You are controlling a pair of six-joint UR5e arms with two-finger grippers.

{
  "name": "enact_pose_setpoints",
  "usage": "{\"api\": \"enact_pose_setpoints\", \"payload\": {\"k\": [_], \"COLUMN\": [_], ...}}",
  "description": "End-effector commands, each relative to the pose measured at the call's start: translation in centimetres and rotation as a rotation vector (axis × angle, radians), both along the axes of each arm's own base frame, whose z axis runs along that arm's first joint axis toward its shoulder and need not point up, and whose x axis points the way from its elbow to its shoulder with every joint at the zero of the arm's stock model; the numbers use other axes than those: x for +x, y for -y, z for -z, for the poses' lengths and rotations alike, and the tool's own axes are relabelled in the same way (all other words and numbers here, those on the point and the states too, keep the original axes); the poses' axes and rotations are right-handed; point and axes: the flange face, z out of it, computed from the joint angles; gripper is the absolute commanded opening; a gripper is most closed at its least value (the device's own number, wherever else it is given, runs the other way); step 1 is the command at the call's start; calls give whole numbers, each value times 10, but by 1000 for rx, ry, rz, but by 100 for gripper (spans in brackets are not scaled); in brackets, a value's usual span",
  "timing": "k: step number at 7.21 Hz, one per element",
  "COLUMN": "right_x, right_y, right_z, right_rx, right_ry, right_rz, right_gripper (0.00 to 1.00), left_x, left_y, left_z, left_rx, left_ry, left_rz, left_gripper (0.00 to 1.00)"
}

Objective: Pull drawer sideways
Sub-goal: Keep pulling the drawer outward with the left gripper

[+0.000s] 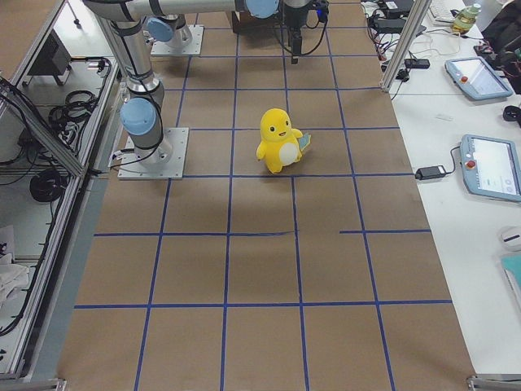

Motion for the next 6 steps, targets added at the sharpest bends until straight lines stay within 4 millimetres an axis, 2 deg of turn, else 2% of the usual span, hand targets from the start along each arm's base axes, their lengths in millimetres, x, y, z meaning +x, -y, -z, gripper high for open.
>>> {"api": "enact_pose_setpoints", "payload": {"k": [1, 2, 6], "right_x": [0, 0, 0], "right_y": [0, 0, 0], "right_z": [0, 0, 0], "right_rx": [0, 0, 0], "right_ry": [-1, 0, 0], "right_rz": [1, 1, -1], "right_gripper": [100, 100, 100], "left_x": [-6, -14, -17], "left_y": [1, 0, 3], "left_z": [2, 8, 7], "left_rx": [-5, -11, -13], "left_ry": [3, 11, 9], "left_rz": [-4, -2, -2], "left_gripper": [17, 17, 17]}}
